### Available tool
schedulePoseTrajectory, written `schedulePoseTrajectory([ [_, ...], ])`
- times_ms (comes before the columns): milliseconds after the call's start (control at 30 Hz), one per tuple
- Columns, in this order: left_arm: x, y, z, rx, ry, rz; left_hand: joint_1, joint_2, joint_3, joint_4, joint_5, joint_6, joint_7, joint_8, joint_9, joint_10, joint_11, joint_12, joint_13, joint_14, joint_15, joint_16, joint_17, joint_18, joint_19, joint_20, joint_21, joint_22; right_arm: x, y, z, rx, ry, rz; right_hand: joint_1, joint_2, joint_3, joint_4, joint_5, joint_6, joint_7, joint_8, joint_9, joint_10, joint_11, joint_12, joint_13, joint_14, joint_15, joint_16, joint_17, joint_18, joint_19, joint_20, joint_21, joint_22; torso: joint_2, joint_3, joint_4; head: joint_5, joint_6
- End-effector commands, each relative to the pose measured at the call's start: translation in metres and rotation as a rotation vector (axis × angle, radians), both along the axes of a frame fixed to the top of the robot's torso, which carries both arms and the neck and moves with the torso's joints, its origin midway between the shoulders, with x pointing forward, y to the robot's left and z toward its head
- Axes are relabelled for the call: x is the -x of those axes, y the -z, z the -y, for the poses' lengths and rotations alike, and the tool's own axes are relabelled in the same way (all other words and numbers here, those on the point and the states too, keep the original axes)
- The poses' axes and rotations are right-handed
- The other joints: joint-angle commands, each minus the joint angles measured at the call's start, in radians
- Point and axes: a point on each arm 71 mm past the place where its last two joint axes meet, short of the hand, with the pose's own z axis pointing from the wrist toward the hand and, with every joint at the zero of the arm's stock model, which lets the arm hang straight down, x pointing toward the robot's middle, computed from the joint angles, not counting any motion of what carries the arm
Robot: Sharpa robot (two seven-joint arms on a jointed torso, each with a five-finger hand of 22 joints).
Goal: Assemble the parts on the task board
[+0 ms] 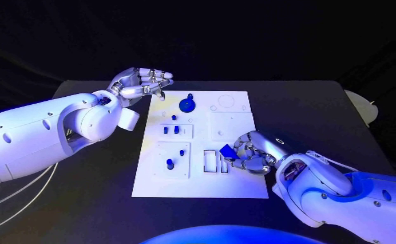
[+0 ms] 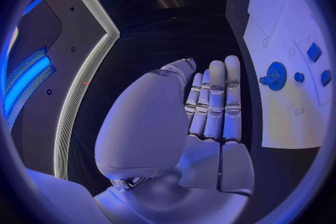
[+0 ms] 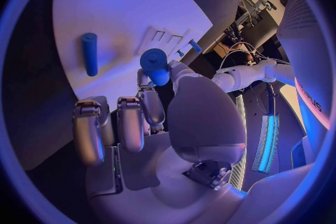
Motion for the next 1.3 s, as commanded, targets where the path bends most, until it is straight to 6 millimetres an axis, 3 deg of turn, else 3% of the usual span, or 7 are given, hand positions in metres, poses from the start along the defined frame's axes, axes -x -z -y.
schedulePoseTrajectory([
  [33,0.001,-0.001,0.003,0.014,0.018,0.002,-0.012,0.0,0.004,-0.001,0.005,-0.008,0.0,0.0,-0.001,-0.008,0.001,0.004,-0.001,-0.004,0.0,-0.004,-0.001,0.006,-0.003,0.003,-0.002,0.001,0.0,0.003,-0.008,-0.029,-0.019,-0.048,-0.001,0.009,0.003,0.003,0.007,0.02,-0.011,0.006,0.01,0.008,-0.001,0.003,0.017,0.068,-0.008,0.006,0.069,-0.014,0.103,-0.008,0.004,0.263,0.001,-0.0012,0.001,0.002,-0.004],
  [300,0.001,-0.001,0.004,0.016,0.021,0.002,-0.012,0.0,0.004,-0.001,0.005,-0.008,0.0,0.0,-0.001,-0.008,0.001,0.004,-0.001,-0.004,0.0,-0.004,-0.001,0.006,-0.003,0.003,-0.002,0.001,-0.002,0.011,-0.023,-0.011,-0.07,-0.114,-0.033,0.02,-0.006,0.004,-0.006,0.03,-0.014,0.009,0.011,0.011,-0.003,0.002,0.017,0.068,-0.009,0.006,0.068,-0.014,0.103,-0.01,0.004,0.263,0.001,-0.0014,0.0017,0.004,-0.008],
  [800,0.002,-0.001,0.004,0.016,0.022,0.001,-0.012,0.0,0.004,-0.001,0.005,-0.008,0.0,0.0,-0.001,-0.008,0.001,0.004,-0.001,-0.004,0.0,-0.004,-0.001,0.006,-0.003,0.003,-0.002,0.001,-0.008,0.016,-0.03,0.023,-0.074,-0.108,-0.126,0.038,-0.048,0.004,-0.047,0.063,-0.031,0.038,0.024,0.033,-0.018,0.023,0.038,0.069,-0.021,0.007,0.072,-0.014,0.103,-0.02,0.004,0.263,0.001,-0.0005,0.001,0.009,-0.008],
  [933,0.002,-0.001,0.004,0.015,0.022,0.0,-0.012,0.0,0.004,-0.001,0.005,-0.008,0.0,0.0,-0.001,-0.008,0.001,0.004,-0.001,-0.004,0.0,-0.004,-0.001,0.006,-0.003,0.003,-0.002,0.001,-0.009,0.017,-0.031,0.026,-0.08,-0.105,-0.15,0.042,-0.068,0.004,-0.099,0.064,-0.034,0.046,0.029,0.035,-0.021,0.022,0.04,0.069,-0.024,0.006,0.07,-0.014,0.103,-0.023,0.004,0.263,0.002,-0.0004,0.0001,0.01,-0.009],
  [1067,0.002,-0.001,0.004,0.015,0.022,0.0,-0.012,0.0,0.004,-0.001,0.005,-0.008,0.0,0.0,-0.001,-0.008,0.001,0.004,-0.001,-0.004,0.0,-0.004,-0.001,0.006,-0.003,0.003,-0.002,0.001,-0.009,0.017,-0.033,0.026,-0.088,-0.103,-0.158,0.041,-0.082,0.004,-0.123,0.062,-0.035,0.05,0.032,0.034,-0.021,0.02,0.04,0.069,-0.025,0.006,0.071,-0.014,0.103,-0.024,0.004,0.263,0.002,0.0,-0.0004,0.012,-0.01],
  [1233,0.002,-0.001,0.004,0.015,0.022,0.0,-0.012,0.0,0.004,-0.001,0.005,-0.008,0.0,0.0,-0.001,-0.008,0.001,0.004,-0.001,-0.004,0.0,-0.004,-0.001,0.006,-0.003,0.003,-0.002,0.001,-0.01,0.017,-0.034,0.026,-0.088,-0.094,-0.185,0.048,-0.131,0.004,-0.227,0.056,-0.034,0.061,0.039,0.032,-0.021,0.013,0.039,0.068,-0.025,0.004,0.067,-0.014,0.103,-0.025,0.004,0.263,0.001,-0.0007,-0.0005,0.014,-0.011],
  [1300,0.002,-0.001,0.004,0.015,0.022,-0.001,-0.012,0.0,0.004,-0.001,0.005,-0.008,0.0,0.0,-0.001,-0.008,0.001,0.004,-0.001,-0.004,0.0,-0.004,-0.001,0.006,-0.003,0.003,-0.002,0.001,-0.011,0.017,-0.034,0.025,-0.084,-0.086,-0.188,0.051,-0.143,0.004,-0.24,0.055,-0.034,0.063,0.04,0.032,-0.021,0.012,0.039,0.068,-0.025,0.004,0.067,-0.014,0.103,-0.024,0.004,0.263,0.001,-0.0009,-0.0006,0.014,-0.011],
])
